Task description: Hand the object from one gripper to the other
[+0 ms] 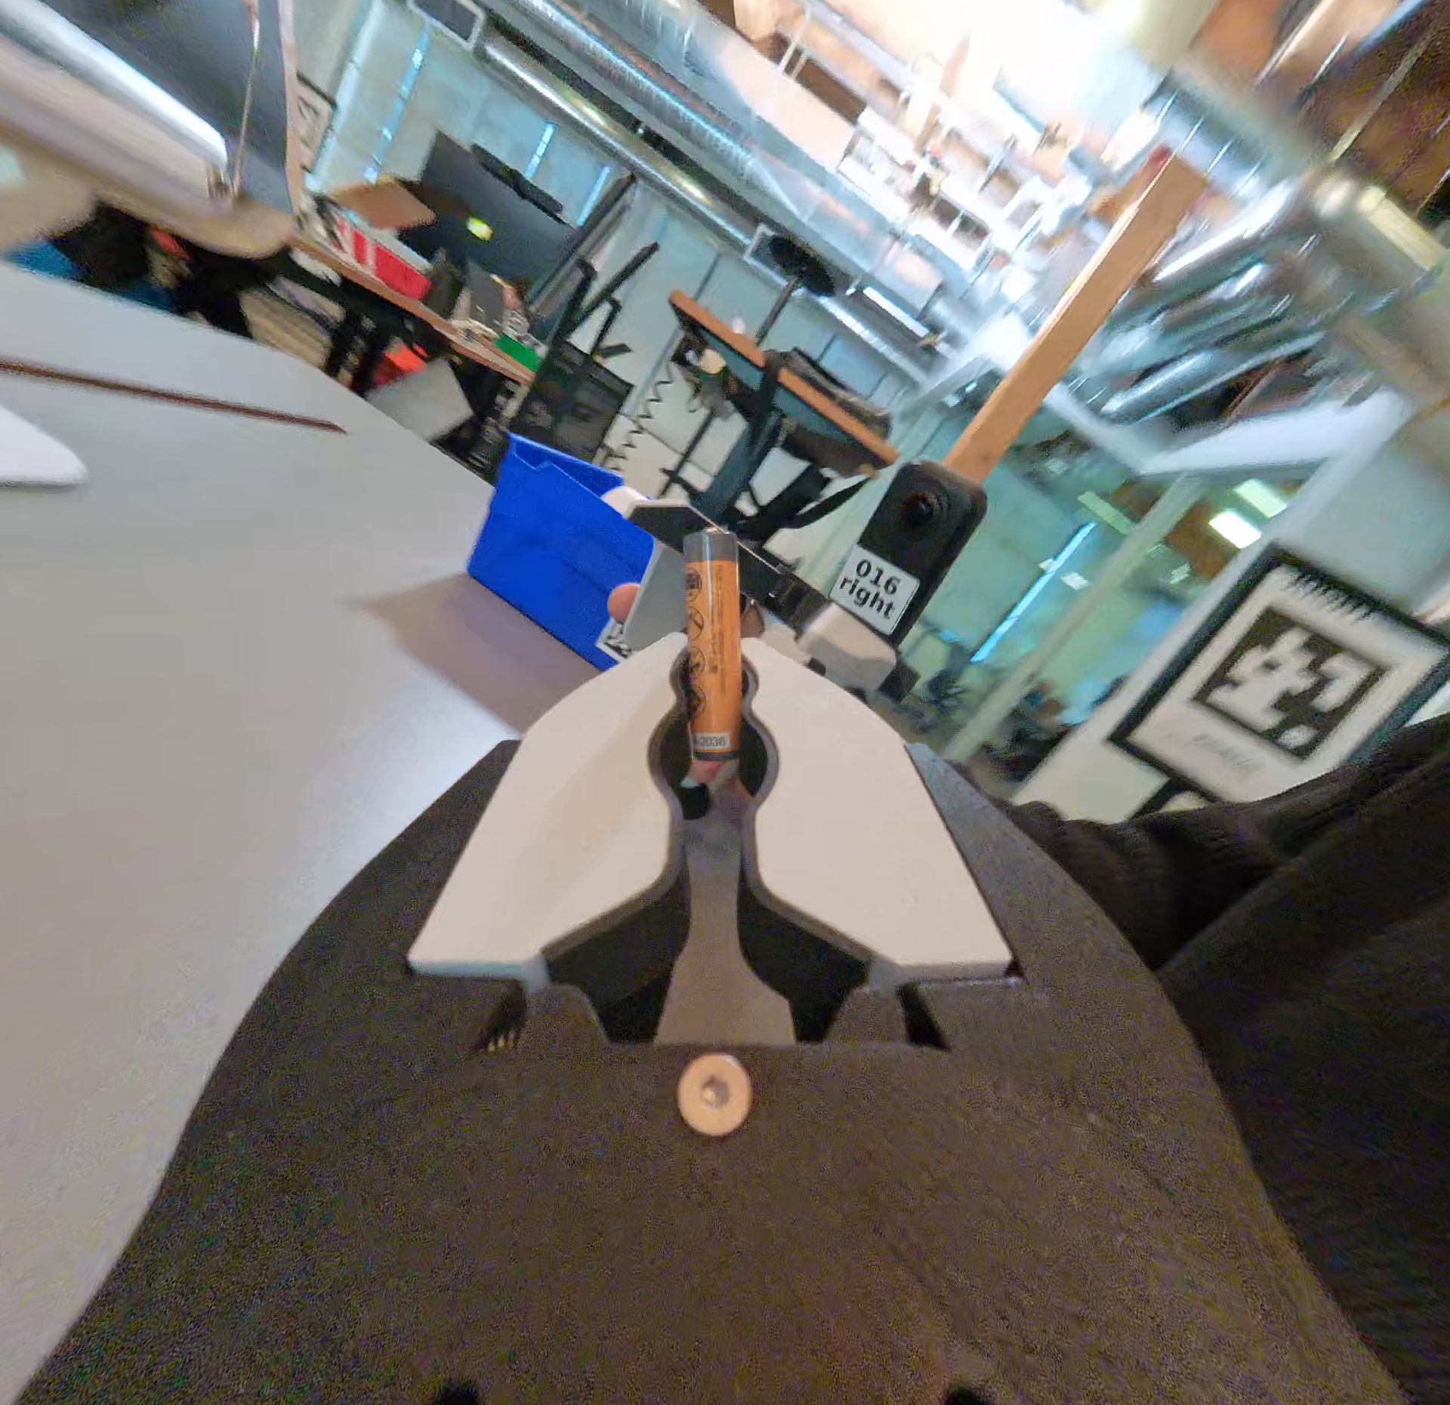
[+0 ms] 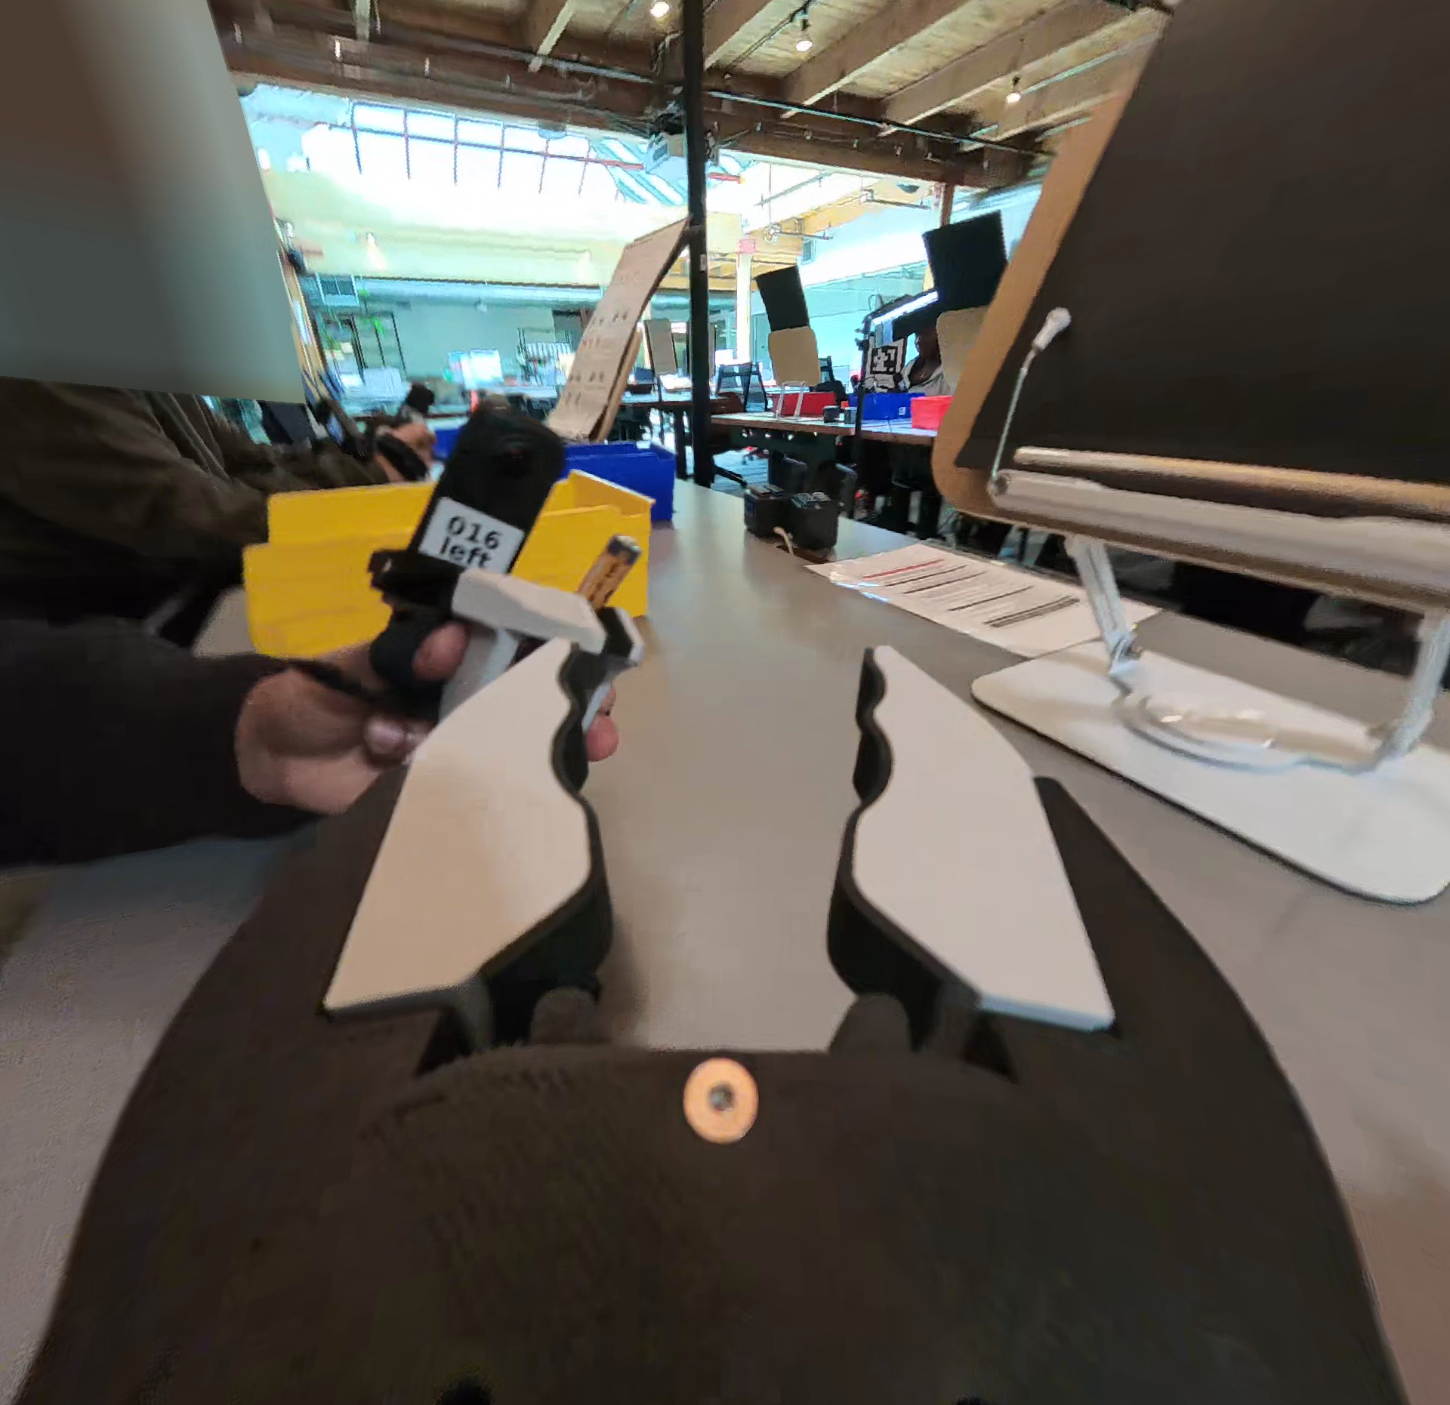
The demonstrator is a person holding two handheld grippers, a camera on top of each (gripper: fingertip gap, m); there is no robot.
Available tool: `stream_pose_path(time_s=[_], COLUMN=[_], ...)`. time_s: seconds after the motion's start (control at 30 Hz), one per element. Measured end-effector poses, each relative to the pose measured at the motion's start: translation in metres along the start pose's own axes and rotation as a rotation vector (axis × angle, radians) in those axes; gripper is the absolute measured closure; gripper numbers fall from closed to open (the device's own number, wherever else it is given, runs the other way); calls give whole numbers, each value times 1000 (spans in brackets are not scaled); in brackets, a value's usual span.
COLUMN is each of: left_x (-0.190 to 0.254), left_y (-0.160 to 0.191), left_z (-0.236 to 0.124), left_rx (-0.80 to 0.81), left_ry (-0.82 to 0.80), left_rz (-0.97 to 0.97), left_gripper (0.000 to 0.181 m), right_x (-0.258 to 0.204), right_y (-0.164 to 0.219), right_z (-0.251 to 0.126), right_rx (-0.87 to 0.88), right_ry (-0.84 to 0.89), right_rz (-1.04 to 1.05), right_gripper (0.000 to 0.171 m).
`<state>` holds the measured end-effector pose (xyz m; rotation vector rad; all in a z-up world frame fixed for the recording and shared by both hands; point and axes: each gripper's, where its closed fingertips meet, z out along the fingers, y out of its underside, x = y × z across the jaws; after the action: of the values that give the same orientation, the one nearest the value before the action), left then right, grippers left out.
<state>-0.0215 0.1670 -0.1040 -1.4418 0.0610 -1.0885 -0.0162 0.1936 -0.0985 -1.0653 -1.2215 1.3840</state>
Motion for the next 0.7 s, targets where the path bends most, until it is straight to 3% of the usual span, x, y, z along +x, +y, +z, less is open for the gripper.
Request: stream_pose_path(time_s=[0.13,0.23,0.3,0.7], left_x=[5,11,5,13], left_y=[8,-4,-5,23], left_z=[0,-6,-8,7], left_rx=[-45,52,95,-39], left_ry=[178,384,412,395], left_rz=[-291,-623,-738,-766], left_gripper=[175,175,175,175], right_x=[-17,-24,-27,-44], right_y=[11,19,23,41], right_z=[9,14,17,28], right_rx=[-62,-109,-134,-227], right_ry=[-20,-17,-4,-9], right_rz=[-174,-278,-352,-495], right_gripper=[94,80,75,92])
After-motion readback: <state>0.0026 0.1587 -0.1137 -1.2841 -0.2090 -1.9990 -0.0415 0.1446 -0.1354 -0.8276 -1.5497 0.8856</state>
